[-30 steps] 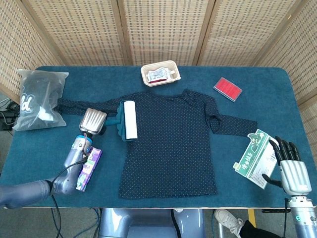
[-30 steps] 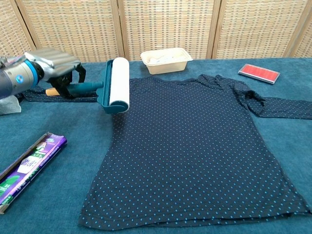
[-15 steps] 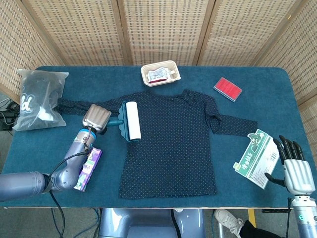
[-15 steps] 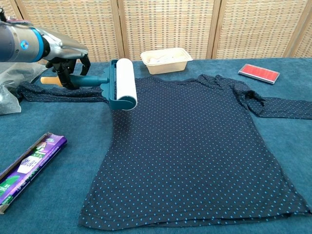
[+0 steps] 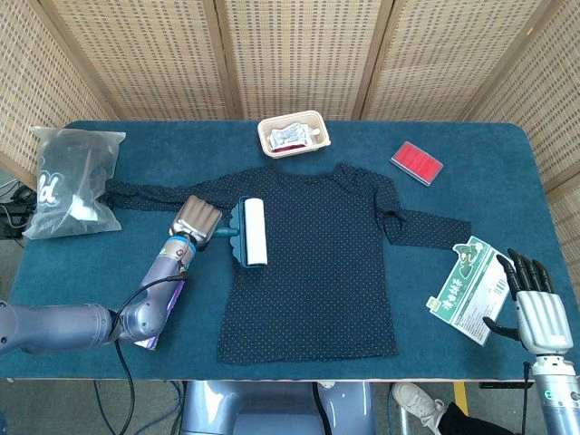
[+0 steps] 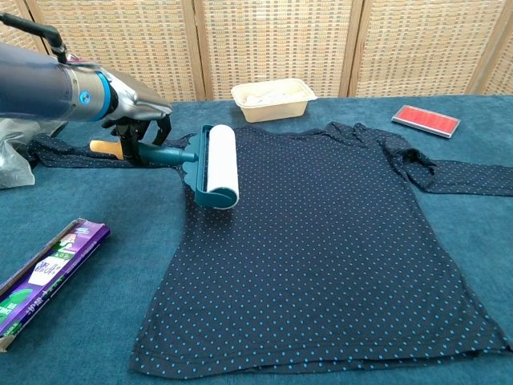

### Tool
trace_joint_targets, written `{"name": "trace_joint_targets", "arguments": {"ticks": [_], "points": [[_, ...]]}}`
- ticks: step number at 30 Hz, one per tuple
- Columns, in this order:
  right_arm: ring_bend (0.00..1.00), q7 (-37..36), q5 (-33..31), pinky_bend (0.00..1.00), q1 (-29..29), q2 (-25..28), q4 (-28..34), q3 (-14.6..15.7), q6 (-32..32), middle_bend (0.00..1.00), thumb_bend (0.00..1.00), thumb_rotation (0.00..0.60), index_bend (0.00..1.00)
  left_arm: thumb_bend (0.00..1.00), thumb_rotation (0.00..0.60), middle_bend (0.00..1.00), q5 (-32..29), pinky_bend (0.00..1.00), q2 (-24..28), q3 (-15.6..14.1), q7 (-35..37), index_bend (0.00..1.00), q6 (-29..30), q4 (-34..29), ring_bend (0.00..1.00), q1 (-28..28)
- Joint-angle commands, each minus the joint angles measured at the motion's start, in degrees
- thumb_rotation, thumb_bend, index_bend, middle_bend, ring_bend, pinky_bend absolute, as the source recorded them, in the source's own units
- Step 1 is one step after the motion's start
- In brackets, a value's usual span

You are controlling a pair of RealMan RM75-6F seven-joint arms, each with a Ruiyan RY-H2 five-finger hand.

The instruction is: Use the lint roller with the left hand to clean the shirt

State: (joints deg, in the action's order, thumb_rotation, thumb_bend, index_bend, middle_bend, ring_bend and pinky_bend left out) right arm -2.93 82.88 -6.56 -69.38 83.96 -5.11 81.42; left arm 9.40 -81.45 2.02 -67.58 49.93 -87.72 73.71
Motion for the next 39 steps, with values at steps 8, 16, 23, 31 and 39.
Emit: {"name": "trace_joint_targets", "arguments": {"ticks": [8,16,23,31,39], "points": [[0.0,-0.32,-0.87,0.01,-0.31,-0.26,-0.7,-0.06,-1.23,0.0,0.16,0.6,0.0,1.0,0.6,0.7,-2.68,0.63,-4.26,-1.89,-0.86,0.86,-1.14,4.16,0.69,2.42],[0.0,-1.12,-1.41,0.01,-0.5,-0.35,-1.31,-0.23,-1.9,0.0,0.16,0.6,0.0,1.0,0.6,0.7,-5.89,0.63,-8.69,-2.01,-2.66,0.86,-1.4,7.54,0.69,5.11],[0.0,-2.03,-1.28,0.01,-0.62,-0.29,-1.31,-0.14,-2.22,0.0,0.16,0.6,0.0,1.0,0.6,0.7,-10.27,0.63,-13.48,-0.56,-5.85,0.86,0.3,10.6,0.69,8.79],[0.0,-1.85,-0.82,0.01,-1.2,-0.96,-1.37,0.76,-3.9,0.0,0.16,0.6,0.0,1.0,0.6,0.7,-16.05,0.63,-18.62,3.42,-10.05,0.86,2.48,13.81,0.69,13.19],[0.0,-2.44,-0.81,0.01,-1.26,-1.11,-1.61,0.81,-4.01,0.0,0.16,0.6,0.0,1.0,0.6,0.7,-19.02,0.63,-21.39,6.33,-12.83,0.86,3.81,15.78,0.69,15.23]]}}
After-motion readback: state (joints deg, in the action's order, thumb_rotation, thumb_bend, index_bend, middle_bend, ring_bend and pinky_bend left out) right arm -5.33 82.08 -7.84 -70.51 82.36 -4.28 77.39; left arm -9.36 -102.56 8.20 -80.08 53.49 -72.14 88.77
